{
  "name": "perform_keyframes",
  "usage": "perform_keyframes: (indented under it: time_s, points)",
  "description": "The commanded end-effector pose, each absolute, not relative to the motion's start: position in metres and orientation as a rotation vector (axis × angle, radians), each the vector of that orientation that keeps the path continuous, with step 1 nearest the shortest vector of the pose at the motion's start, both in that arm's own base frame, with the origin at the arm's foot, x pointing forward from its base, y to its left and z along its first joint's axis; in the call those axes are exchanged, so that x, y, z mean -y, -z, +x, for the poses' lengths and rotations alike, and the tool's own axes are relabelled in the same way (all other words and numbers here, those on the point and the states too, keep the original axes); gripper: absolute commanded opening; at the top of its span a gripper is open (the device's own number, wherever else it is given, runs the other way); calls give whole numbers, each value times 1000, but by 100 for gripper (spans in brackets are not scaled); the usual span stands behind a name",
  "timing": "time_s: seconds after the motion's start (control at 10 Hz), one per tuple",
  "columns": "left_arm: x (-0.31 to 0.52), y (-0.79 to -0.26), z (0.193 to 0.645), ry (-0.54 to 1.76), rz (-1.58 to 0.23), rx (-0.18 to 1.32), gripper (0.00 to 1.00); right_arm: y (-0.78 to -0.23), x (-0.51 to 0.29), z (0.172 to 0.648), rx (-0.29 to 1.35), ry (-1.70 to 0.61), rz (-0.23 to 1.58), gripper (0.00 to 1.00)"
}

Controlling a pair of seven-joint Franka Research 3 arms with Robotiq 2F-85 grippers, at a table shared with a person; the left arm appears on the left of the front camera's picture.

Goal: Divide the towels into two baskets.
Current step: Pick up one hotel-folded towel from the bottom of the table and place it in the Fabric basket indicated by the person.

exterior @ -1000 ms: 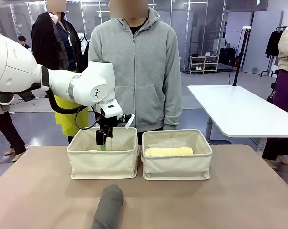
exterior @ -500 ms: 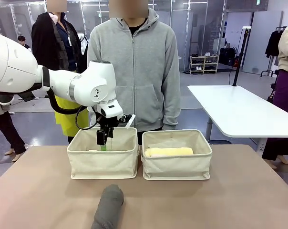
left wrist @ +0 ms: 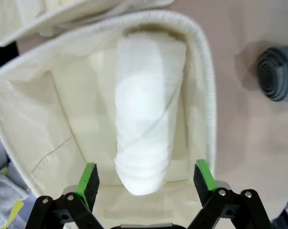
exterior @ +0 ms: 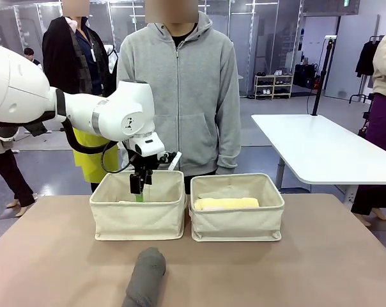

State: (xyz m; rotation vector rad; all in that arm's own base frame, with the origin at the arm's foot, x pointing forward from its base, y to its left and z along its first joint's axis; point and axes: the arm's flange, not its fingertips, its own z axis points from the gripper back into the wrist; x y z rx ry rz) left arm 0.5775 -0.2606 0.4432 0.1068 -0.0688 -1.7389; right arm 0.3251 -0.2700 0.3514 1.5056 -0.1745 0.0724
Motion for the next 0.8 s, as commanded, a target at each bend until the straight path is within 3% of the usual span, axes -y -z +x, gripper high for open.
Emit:
perform_keyframes:
  time_s: [0.0, 0.2, 0.7]
  points:
    - [224, -484, 553, 1648, -89, 119, 100, -354, 270, 323, 188, -90, 1514, 100]
    - [171, -524, 516, 1485, -195, 283, 100, -354, 270, 323, 188, -90, 1514, 100]
    - [4, -531, 419, 924, -721, 241, 100, -354, 270, 323, 188, -90, 1514, 100]
